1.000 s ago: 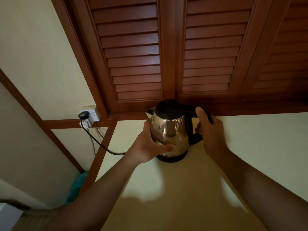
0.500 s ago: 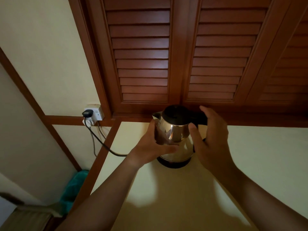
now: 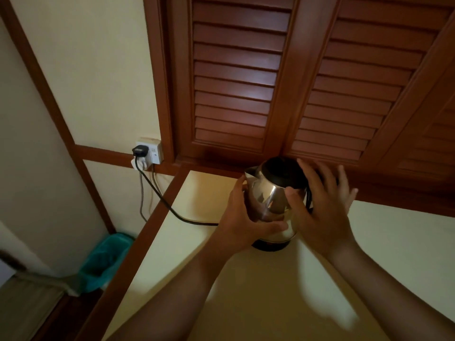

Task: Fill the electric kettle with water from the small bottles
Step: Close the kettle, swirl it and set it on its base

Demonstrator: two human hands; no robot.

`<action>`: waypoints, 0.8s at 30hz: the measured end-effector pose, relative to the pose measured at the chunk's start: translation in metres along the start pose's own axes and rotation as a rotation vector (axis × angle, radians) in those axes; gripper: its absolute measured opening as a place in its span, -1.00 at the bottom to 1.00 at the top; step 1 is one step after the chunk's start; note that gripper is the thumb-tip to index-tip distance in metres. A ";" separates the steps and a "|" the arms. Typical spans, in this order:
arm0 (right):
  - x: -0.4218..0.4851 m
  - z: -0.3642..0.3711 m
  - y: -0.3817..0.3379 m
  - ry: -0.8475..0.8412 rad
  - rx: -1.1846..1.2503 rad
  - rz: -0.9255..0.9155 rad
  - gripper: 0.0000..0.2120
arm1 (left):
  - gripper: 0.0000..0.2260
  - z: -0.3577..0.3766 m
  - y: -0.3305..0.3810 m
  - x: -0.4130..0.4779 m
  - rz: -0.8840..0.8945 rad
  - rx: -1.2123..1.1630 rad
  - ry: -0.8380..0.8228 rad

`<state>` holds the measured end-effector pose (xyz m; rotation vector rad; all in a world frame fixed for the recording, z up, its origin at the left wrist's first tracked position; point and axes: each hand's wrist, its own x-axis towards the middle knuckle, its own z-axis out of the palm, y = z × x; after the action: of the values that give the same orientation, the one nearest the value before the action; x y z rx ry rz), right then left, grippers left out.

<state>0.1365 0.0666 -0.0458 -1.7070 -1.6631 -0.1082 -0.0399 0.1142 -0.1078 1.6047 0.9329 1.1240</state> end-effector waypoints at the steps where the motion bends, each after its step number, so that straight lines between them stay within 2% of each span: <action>1: -0.011 0.000 -0.002 0.012 0.037 0.029 -0.46 | -0.02 -0.004 -0.001 -0.002 -0.011 -0.006 -0.036; 5: -0.065 0.008 -0.012 0.140 0.208 0.089 -0.51 | 0.23 -0.029 -0.014 -0.006 -0.125 0.051 -0.189; 9: -0.090 0.034 -0.021 0.065 0.294 0.216 -0.41 | 0.26 -0.040 -0.024 -0.003 -0.169 0.185 -0.221; 13: -0.089 0.051 -0.028 0.069 0.434 0.343 -0.19 | 0.13 -0.043 -0.027 0.002 -0.143 0.205 -0.276; 17: -0.087 0.060 -0.027 0.040 0.460 0.359 -0.17 | 0.06 -0.043 -0.030 0.005 -0.133 0.212 -0.244; 22: -0.086 0.065 -0.026 0.067 0.424 0.338 -0.15 | -0.31 -0.045 -0.036 0.005 -0.099 0.244 -0.226; 24: -0.085 0.064 -0.023 0.063 0.435 0.340 -0.15 | -0.32 -0.046 -0.038 0.006 -0.095 0.235 -0.218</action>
<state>0.0754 0.0279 -0.1272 -1.5976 -1.2183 0.3342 -0.0847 0.1423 -0.1364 1.8100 1.0118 0.7778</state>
